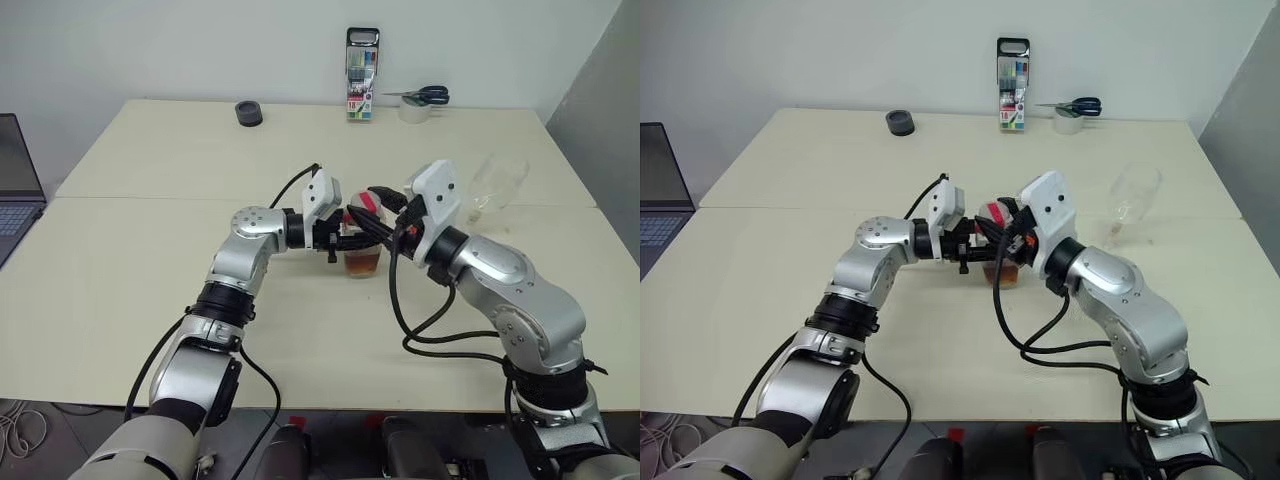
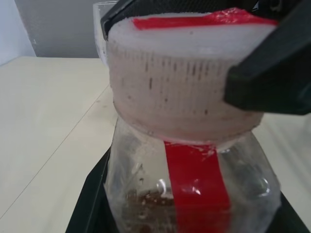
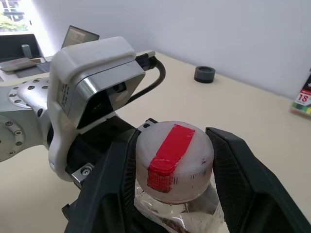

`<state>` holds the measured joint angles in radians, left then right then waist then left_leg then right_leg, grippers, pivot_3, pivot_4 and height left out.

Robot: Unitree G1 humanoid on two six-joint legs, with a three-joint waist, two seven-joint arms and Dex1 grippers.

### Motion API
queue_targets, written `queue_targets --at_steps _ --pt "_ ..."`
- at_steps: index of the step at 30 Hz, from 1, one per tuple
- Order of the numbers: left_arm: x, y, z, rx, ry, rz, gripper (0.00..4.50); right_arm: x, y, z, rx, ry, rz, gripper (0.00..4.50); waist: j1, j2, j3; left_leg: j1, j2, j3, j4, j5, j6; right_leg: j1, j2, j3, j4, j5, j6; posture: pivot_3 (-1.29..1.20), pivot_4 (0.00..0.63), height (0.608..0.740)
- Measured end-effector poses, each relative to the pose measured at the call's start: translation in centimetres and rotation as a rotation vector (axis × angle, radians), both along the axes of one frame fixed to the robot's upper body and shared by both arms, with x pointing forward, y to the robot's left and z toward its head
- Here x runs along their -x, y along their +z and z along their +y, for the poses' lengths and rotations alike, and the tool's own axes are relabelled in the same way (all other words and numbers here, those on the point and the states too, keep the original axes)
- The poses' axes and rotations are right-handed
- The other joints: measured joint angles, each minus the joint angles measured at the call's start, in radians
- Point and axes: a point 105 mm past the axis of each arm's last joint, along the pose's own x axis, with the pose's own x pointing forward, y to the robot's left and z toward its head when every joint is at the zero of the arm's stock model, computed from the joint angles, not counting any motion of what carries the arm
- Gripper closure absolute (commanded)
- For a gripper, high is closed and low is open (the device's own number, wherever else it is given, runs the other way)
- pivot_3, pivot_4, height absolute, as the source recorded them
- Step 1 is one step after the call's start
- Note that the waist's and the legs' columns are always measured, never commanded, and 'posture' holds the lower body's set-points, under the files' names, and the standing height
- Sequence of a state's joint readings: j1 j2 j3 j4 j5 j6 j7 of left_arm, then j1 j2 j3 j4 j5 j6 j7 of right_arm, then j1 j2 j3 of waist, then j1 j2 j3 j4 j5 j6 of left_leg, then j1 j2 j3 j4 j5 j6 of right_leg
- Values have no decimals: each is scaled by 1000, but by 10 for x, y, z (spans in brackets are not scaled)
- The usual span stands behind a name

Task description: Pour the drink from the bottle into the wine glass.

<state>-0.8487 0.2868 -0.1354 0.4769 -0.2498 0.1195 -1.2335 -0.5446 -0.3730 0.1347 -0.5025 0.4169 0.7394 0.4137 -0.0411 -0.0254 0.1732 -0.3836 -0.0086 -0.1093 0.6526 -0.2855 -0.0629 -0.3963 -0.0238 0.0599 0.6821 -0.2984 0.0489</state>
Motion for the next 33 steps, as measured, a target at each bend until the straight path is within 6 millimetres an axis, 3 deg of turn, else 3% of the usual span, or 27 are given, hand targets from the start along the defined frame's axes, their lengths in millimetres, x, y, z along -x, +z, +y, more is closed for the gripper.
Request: queue_targets --at_steps 5,9,12,17,22,29,33 --pt "8 -6 0 -21 -47 9 2740 -7 2 -9 190 289 16 2641 -6 1 1 0 0 0 5 -2 3 2 0 0 0 0 0 0 150 740" --pt "8 -4 1 -25 -45 10 2749 -15 7 -11 223 408 73 2641 -14 1 1 0 1 -2 6 -2 3 2 1 -2 1 0 0 0 150 740" --pt "9 -8 1 -25 -38 25 2756 -15 4 -12 218 413 90 1635 -14 1 1 -3 1 -2 7 -2 3 1 0 -2 1 0 0 0 150 740" --pt "9 -5 1 -21 -20 16 2756 -7 4 -32 162 261 58 3 -5 1 1 -15 -2 -5 13 0 0 -11 -9 -4 9 0 0 0 150 740" --pt "5 -6 1 -13 5 30 2756 23 6 -26 131 146 -6 0 -1 1 1 -15 -3 -5 12 0 0 -12 -11 -6 11 0 0 0 150 740" --pt "2 -8 -6 3 4 54 2756 4 2 -4 -45 -192 -41 0 -11 2 1 -14 -5 -5 13 1 -1 -12 -7 -9 15 0 0 0 150 740" --pt "1 -8 -6 0 7 55 2756 1 1 -4 -56 -257 -45 0 -14 2 1 -14 -5 -7 12 1 -1 -12 -8 -11 15 0 0 0 150 740"
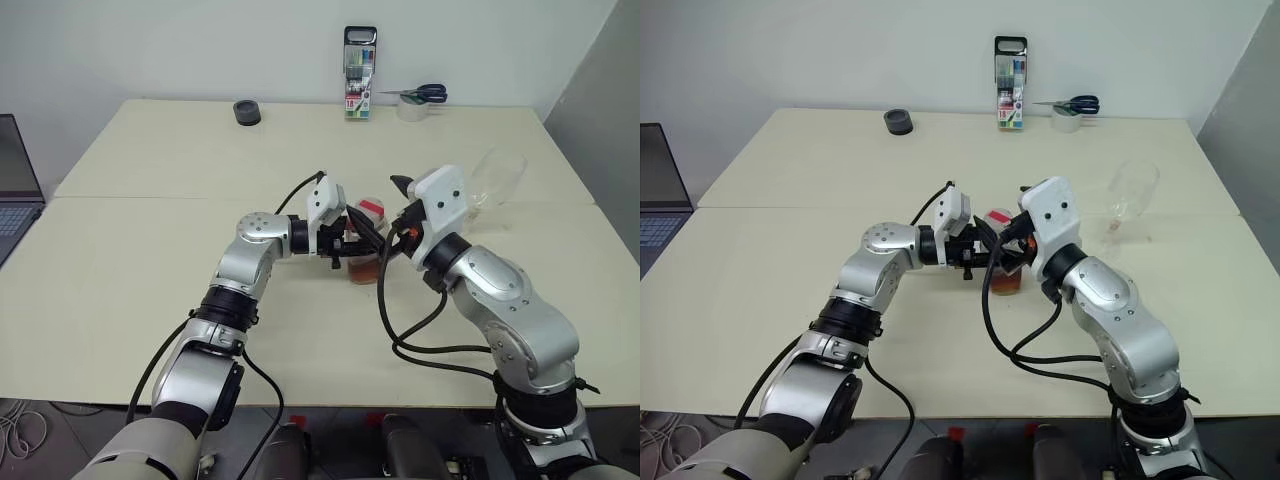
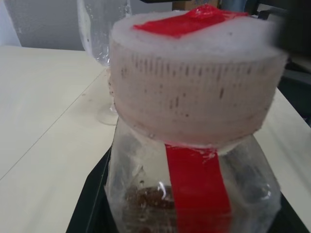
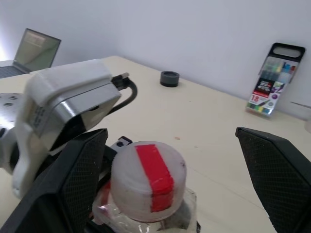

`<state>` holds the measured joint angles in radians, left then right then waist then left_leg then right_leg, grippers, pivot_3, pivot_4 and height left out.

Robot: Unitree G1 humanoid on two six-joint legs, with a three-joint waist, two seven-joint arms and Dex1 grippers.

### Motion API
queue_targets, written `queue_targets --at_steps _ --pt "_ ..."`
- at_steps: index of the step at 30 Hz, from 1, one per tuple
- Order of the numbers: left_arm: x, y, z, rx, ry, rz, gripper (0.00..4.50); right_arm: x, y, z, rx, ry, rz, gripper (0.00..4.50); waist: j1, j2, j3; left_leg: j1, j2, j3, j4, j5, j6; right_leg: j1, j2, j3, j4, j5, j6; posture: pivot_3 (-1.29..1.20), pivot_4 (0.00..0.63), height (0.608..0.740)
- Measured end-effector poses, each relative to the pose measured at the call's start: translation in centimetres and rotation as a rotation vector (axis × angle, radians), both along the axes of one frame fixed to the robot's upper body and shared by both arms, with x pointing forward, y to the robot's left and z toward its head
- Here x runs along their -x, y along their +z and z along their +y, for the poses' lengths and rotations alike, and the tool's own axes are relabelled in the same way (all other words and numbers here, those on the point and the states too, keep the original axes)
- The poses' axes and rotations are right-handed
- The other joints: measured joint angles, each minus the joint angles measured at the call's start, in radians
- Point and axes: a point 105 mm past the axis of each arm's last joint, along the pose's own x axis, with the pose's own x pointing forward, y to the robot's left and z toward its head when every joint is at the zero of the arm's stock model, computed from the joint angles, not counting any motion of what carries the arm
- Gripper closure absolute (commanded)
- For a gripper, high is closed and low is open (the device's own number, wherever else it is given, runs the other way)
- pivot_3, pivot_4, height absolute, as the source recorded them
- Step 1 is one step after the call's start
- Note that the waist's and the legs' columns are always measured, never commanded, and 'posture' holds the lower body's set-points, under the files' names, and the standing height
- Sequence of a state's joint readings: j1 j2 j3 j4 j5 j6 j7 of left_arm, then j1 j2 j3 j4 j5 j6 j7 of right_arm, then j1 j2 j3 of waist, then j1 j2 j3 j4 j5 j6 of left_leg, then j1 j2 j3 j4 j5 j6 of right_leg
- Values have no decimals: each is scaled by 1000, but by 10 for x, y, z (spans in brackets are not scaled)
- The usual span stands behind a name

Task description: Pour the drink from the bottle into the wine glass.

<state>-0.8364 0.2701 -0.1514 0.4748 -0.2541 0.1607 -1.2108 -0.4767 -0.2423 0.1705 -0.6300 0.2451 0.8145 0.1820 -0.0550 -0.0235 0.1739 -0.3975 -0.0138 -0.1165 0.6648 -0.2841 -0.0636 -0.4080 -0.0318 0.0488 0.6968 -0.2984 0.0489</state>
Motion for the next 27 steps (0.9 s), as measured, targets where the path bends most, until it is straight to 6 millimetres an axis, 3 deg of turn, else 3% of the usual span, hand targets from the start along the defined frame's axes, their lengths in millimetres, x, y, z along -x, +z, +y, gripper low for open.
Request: queue_targets --at_steps 9,11,13,19,24,27 --pt "-1 0 0 -6 3 -14 2756 -4 -8 5 -36 -49 29 0 -2 0 0 0 -2 -6 0 0 0 0 0 -2 0 0 0 0 150 740" --pt "-1 -1 1 -11 4 -16 2756 -6 -8 5 -40 -60 22 593 -2 0 0 0 -2 -6 0 0 0 0 -1 -3 0 0 0 0 150 740" --pt "-1 -1 1 -14 5 -17 2756 -5 -8 7 -44 -54 22 788 -2 0 0 0 -3 -7 0 0 0 1 -1 -3 0 0 0 0 150 740" --pt "-1 -1 1 -16 6 -22 2757 -2 -10 15 -43 -13 18 2628 -2 0 0 0 -6 -9 0 0 0 1 -4 -3 1 0 0 0 150 740" --pt "1 -1 2 -22 -13 -32 2757 0 -11 14 -9 62 -9 2621 -2 0 0 0 -8 -12 0 0 0 2 -5 -4 0 0 0 0 150 740" --pt "4 -2 3 -39 -41 -38 2759 1 -14 11 78 246 -24 2621 -2 0 0 0 -9 -9 0 0 1 3 -5 -5 0 0 0 0 150 740"
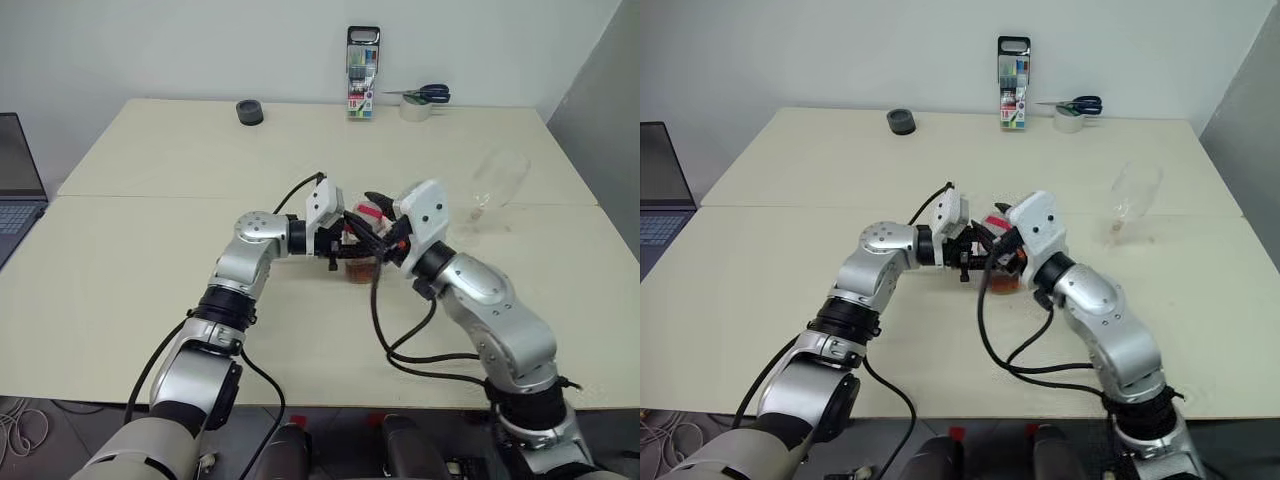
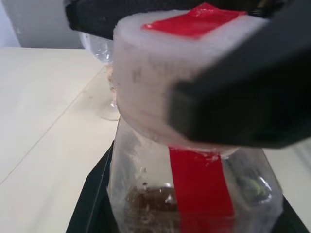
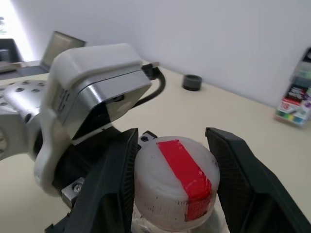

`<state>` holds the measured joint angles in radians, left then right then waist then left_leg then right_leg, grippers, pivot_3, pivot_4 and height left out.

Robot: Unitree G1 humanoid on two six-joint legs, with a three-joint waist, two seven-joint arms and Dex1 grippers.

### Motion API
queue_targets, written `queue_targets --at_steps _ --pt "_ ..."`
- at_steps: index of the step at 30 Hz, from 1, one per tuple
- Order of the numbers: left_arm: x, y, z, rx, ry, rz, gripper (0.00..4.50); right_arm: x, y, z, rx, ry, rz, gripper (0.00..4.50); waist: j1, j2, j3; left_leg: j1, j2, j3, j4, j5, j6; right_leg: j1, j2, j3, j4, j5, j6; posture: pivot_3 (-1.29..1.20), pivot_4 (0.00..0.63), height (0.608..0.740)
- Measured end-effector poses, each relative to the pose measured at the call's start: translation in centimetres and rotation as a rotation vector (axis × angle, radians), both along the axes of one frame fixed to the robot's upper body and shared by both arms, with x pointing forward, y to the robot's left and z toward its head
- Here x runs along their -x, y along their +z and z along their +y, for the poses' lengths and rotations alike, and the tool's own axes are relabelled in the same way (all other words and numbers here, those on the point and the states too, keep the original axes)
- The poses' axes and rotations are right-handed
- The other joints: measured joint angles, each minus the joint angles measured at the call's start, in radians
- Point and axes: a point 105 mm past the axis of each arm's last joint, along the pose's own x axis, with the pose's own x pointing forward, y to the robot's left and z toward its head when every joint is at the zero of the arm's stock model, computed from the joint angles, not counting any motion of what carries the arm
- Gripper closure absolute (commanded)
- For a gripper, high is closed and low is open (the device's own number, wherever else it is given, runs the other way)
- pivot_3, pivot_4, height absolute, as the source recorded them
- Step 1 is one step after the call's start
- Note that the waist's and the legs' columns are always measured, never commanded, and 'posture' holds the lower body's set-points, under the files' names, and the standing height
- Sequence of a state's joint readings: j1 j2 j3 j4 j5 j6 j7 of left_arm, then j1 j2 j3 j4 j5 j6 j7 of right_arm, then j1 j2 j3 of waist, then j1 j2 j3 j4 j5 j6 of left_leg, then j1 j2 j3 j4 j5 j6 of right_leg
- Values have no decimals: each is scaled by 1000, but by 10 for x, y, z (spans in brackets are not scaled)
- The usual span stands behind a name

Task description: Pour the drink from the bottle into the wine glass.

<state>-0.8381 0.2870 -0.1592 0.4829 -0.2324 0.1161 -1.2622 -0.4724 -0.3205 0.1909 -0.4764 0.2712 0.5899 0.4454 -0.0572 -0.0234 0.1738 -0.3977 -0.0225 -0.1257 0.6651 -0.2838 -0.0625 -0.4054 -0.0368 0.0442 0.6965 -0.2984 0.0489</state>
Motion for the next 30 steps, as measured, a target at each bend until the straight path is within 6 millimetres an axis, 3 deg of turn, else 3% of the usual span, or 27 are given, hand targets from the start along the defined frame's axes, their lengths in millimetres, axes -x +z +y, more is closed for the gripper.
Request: queue_targets --at_steps 5,8,13,18,22,27,30 --pt "3 -4 -3 -37 -45 -15 2760 -12 4 -15 144 290 79 2621 -1 0 0 1 0 1 0 0 1 1 0 -1 0 0 0 0 150 740" --pt "2 -3 -5 -43 -50 -17 2760 -16 6 -21 133 331 123 1615 -1 0 0 0 0 0 -1 0 1 0 0 -2 0 0 0 0 150 740" --pt "-1 -1 -4 -37 -26 -22 2763 -17 14 -43 86 245 138 3 1 0 0 -2 -1 -4 -1 1 0 0 -3 -2 -1 0 0 0 150 740" --pt "-8 -3 -4 -11 24 -13 2763 -3 32 -51 -11 85 75 0 3 0 0 -2 0 -6 -1 1 0 0 -3 -2 0 0 0 0 150 740" --pt "-14 -3 -6 -14 59 -31 2764 4 12 -35 -42 -102 55 0 1 0 -1 -1 -1 -5 0 1 0 -1 -2 -1 1 0 0 0 150 740" --pt "-17 -3 -9 -15 67 -37 2764 12 5 -11 -92 -184 43 0 0 0 -1 -1 -1 -6 0 2 0 -1 -2 -1 1 0 0 0 150 740" --pt "-18 -3 -11 -13 68 -34 2765 11 4 -8 -91 -228 28 0 0 0 -1 -1 -2 -6 0 2 0 -1 -2 -1 1 0 0 0 150 740"
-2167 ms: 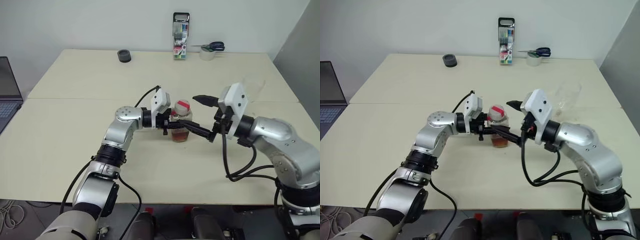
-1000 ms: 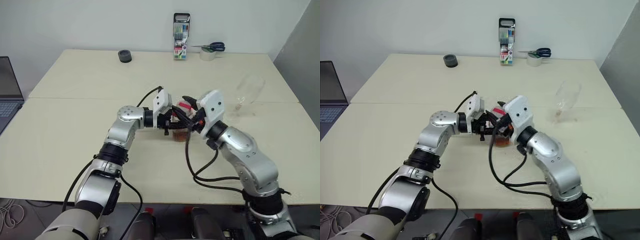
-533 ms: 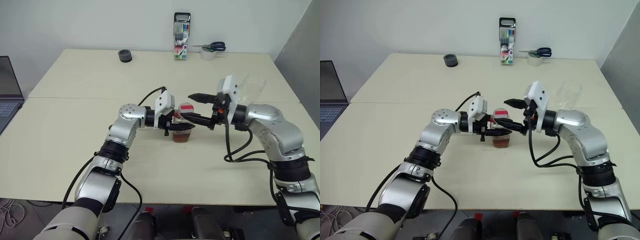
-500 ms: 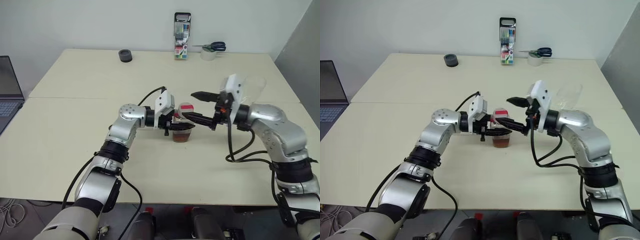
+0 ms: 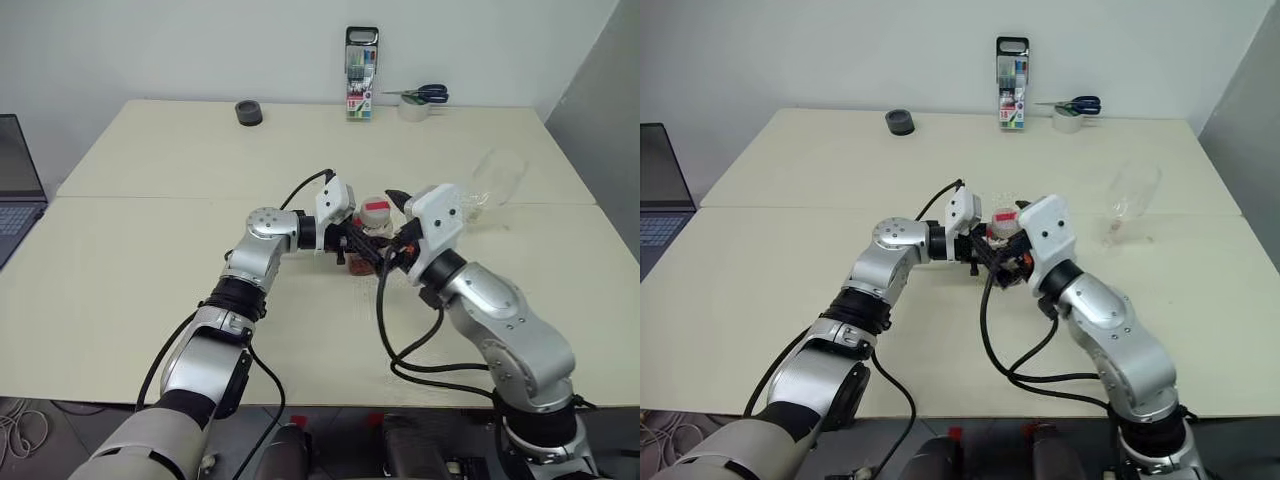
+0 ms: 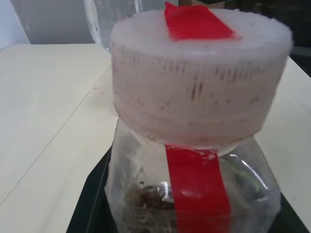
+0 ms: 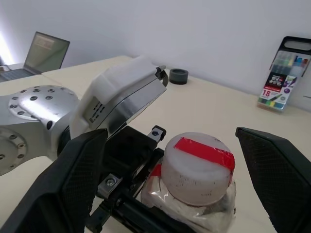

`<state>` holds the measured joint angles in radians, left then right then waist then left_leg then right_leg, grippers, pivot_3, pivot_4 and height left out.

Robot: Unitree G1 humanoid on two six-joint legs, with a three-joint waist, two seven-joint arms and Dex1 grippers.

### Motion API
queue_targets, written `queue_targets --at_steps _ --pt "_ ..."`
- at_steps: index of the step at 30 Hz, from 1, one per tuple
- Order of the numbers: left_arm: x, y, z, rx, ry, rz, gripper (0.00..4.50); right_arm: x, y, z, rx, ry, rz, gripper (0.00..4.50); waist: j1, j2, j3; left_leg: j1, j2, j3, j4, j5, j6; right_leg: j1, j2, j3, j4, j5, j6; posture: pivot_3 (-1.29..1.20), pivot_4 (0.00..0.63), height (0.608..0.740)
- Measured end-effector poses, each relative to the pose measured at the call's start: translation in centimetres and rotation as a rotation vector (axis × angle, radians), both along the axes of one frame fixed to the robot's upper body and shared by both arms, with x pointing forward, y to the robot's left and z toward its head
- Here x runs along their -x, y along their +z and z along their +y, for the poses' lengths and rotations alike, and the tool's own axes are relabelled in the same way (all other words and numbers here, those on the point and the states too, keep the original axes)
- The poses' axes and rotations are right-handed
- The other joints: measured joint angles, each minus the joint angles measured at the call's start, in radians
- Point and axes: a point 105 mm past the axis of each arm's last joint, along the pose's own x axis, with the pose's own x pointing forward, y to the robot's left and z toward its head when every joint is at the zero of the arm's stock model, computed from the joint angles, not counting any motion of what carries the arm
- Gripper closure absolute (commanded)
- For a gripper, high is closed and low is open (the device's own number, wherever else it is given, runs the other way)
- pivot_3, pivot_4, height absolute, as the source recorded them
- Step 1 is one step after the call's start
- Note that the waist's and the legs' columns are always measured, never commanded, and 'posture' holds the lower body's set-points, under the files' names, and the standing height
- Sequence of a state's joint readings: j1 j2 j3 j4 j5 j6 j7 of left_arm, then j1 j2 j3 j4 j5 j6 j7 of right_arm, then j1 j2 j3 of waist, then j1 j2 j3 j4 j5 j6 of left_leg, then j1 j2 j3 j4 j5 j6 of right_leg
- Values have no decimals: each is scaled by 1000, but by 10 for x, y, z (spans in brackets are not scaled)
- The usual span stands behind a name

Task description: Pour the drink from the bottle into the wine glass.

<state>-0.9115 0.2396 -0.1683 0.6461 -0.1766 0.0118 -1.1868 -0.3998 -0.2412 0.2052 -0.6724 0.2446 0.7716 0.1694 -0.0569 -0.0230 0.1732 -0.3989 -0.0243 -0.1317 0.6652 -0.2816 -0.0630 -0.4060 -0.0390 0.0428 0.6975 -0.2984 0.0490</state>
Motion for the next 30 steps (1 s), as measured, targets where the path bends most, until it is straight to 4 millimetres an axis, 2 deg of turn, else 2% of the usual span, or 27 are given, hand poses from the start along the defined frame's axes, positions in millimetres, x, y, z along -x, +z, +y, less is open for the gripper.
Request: queue_targets --at_steps 11,14,19,23,30 --pt "-7 0 7 25 51 16 2766 -8 -3 9 -27 -48 -6 0 -1 0 0 0 0 0 0 0 0 0 0 -1 0 0 0 0 150 740" --pt "-4 -1 2 20 27 11 2766 -15 -4 -4 -29 -123 -5 0 3 0 0 0 -1 -1 0 0 0 0 0 -1 0 0 0 0 150 740" --pt "-3 0 3 15 23 7 2766 4 -14 -7 -15 -21 63 0 0 0 0 0 0 0 -1 0 0 0 0 -1 0 0 0 0 150 740" --pt "-3 -1 4 11 20 7 2766 14 -9 -6 -7 23 64 0 0 0 0 0 0 -1 -1 0 1 0 0 -1 0 0 0 0 150 740" --pt "-2 -1 3 8 12 0 2767 -2 -8 -7 -34 -58 68 0 -1 0 0 1 0 0 -1 0 1 0 0 -1 0 0 0 0 150 740"
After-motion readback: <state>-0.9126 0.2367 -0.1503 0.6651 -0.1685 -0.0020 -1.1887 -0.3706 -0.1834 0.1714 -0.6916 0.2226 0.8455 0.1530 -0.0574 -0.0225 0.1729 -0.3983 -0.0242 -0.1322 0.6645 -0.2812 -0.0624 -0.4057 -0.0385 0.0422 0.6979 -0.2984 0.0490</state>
